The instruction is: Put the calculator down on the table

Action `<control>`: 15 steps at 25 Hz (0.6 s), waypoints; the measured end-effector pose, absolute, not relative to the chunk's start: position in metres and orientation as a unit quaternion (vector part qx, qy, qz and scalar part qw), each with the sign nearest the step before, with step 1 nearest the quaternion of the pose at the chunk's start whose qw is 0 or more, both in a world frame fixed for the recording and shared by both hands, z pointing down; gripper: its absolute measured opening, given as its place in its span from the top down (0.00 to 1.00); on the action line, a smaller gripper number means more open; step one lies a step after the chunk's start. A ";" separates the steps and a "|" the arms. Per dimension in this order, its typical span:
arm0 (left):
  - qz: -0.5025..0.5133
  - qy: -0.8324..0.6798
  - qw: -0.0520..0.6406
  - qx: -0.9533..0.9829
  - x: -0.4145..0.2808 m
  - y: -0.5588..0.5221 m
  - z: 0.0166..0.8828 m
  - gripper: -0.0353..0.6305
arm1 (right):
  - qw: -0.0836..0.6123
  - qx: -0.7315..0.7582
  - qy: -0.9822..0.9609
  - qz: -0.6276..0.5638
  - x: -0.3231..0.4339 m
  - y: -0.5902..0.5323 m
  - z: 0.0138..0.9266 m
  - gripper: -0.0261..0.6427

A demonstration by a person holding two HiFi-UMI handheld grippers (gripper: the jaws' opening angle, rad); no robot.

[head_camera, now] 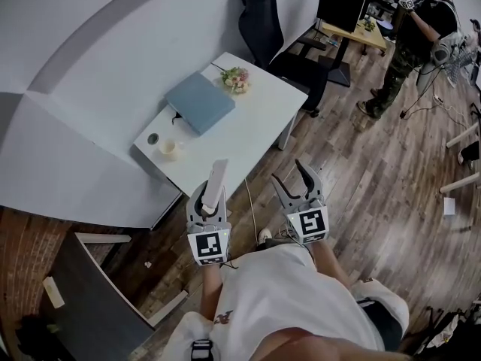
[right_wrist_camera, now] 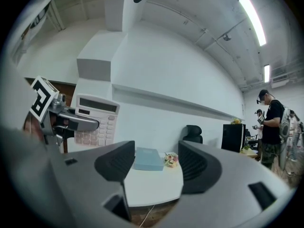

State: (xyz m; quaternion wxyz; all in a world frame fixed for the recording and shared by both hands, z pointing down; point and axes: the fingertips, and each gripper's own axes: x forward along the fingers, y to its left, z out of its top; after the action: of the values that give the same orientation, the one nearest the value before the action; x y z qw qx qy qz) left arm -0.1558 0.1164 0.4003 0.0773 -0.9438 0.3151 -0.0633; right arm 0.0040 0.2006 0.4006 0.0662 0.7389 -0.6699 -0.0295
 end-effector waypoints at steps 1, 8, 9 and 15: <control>-0.063 0.317 0.077 -0.943 -0.153 0.116 0.400 0.77 | 0.065 0.738 -0.671 -0.030 0.008 0.200 0.401 0.55; -0.067 0.325 0.077 -0.940 -0.137 0.114 0.401 0.77 | 0.064 0.730 -0.680 -0.029 0.023 0.191 0.402 0.55; -0.068 0.326 0.077 -0.940 -0.135 0.112 0.402 0.77 | 0.064 0.729 -0.681 -0.026 0.025 0.189 0.403 0.55; -0.071 0.330 0.075 -0.938 -0.126 0.099 0.404 0.77 | 0.068 0.727 -0.683 -0.024 0.035 0.173 0.409 0.55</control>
State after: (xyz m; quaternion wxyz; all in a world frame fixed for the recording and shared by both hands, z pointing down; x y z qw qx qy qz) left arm -0.1264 0.0992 0.4038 0.0753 -0.9384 0.3297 -0.0713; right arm 0.0350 0.1733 0.4086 0.0676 0.7268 -0.6831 -0.0240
